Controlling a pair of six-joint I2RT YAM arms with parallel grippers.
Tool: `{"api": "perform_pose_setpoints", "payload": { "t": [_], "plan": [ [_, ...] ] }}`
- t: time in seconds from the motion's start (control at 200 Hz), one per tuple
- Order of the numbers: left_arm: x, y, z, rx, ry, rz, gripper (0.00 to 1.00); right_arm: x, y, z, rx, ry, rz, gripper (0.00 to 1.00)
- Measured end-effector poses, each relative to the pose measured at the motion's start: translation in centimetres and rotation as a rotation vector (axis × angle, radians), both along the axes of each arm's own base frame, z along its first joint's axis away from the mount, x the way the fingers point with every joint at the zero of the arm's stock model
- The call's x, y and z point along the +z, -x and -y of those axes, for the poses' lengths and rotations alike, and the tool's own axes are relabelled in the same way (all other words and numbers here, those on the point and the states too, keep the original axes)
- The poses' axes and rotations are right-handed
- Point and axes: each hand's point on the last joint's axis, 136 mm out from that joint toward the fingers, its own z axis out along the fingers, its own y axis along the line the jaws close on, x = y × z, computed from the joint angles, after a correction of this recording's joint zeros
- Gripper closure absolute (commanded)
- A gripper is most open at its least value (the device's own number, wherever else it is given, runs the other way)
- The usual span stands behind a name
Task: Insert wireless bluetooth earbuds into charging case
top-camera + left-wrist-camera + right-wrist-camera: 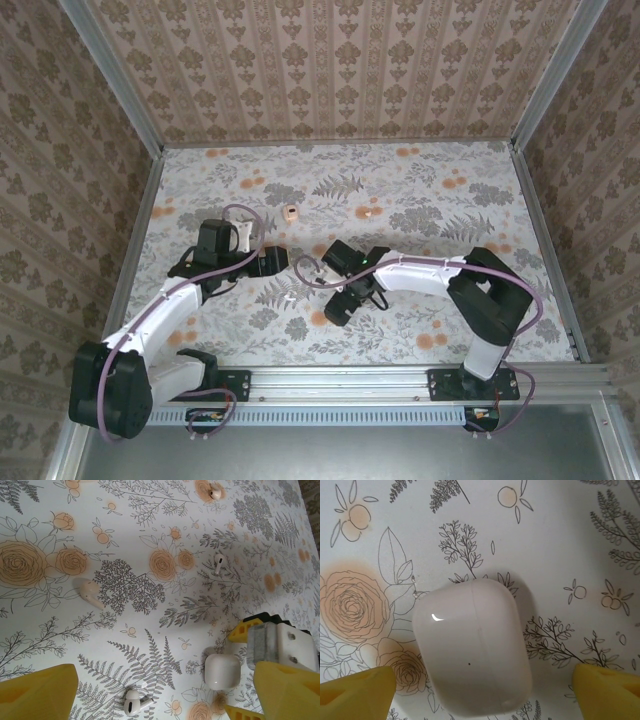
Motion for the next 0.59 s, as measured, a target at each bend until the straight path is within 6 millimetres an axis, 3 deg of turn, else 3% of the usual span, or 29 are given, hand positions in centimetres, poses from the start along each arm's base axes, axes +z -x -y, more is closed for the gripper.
{"api": "perform_pose_setpoints", "payload": {
  "t": [0.36,0.595],
  "plan": [
    [-1.6,-0.1,-0.3,0.051,-0.007,-0.088,0.1,-0.3,-0.8,0.2,0.005,0.038,0.023,0.37],
    [-1.4,-0.3,-0.8,0.098,-0.008,-0.077,0.1,-0.3,-1.0,0.2,0.01,0.047,0.031,0.53]
  ]
}}
